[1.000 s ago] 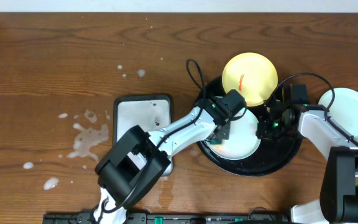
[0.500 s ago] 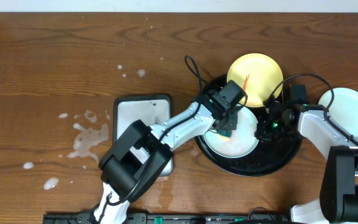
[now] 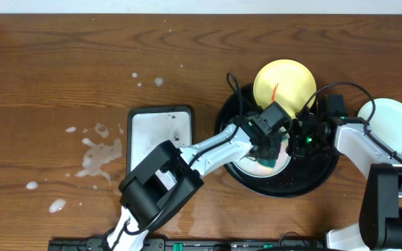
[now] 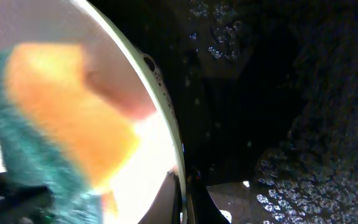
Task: Clean dirty plates on tray and stack at the side
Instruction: 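Scrub the pale green plate with the sponge in the left gripper, then return the sponge to the soapy tray with the left gripper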
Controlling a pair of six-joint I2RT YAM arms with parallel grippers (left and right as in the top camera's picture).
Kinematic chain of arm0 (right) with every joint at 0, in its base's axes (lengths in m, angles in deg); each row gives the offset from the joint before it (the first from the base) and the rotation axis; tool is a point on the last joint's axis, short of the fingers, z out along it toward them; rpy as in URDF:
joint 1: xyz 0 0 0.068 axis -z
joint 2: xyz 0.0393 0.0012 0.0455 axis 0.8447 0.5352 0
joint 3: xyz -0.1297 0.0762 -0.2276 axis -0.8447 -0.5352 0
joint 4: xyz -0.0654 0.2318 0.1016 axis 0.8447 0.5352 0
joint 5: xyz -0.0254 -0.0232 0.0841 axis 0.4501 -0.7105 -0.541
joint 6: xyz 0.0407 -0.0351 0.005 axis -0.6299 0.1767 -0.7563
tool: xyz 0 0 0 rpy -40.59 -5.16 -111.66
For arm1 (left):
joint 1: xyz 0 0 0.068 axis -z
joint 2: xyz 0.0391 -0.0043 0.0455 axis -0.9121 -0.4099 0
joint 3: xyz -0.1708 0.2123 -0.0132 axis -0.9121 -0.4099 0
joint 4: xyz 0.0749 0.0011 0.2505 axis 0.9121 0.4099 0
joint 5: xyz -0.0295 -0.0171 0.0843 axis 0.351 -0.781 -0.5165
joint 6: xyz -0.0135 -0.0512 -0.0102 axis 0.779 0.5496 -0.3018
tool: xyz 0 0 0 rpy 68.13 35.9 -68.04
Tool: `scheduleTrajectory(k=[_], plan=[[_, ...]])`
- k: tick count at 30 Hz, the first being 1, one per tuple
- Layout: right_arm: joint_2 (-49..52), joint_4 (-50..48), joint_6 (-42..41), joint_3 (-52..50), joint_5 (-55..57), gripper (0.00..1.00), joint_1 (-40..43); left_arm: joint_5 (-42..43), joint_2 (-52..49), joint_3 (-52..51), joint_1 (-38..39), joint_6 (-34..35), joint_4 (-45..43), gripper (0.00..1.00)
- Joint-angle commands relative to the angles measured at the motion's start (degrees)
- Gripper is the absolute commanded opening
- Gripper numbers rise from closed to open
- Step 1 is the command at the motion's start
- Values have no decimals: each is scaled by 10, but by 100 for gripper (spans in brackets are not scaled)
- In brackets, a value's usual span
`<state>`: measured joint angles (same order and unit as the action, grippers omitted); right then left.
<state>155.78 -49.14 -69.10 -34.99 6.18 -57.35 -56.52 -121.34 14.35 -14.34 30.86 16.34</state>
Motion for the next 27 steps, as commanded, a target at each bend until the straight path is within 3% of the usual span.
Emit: scheduleTrajectory(k=[1, 6, 9, 21, 27], plan=[[22, 0, 4, -12, 62, 1, -8, -155, -13, -19, -15, -2, 82, 8], [21, -1, 3, -12, 62, 1, -8, -311, 0, 3, -17, 7, 155, 8], [20, 0, 3, -12, 62, 1, -8, -356, 17, 24, -17, 7, 184, 8], [-45, 14, 3, -12, 62, 1, -8, -335, 164, 37, -17, 6, 194, 8], [-120, 33, -3, -12, 80, 1, -8, -324, 269, 37, -30, 7, 273, 8]])
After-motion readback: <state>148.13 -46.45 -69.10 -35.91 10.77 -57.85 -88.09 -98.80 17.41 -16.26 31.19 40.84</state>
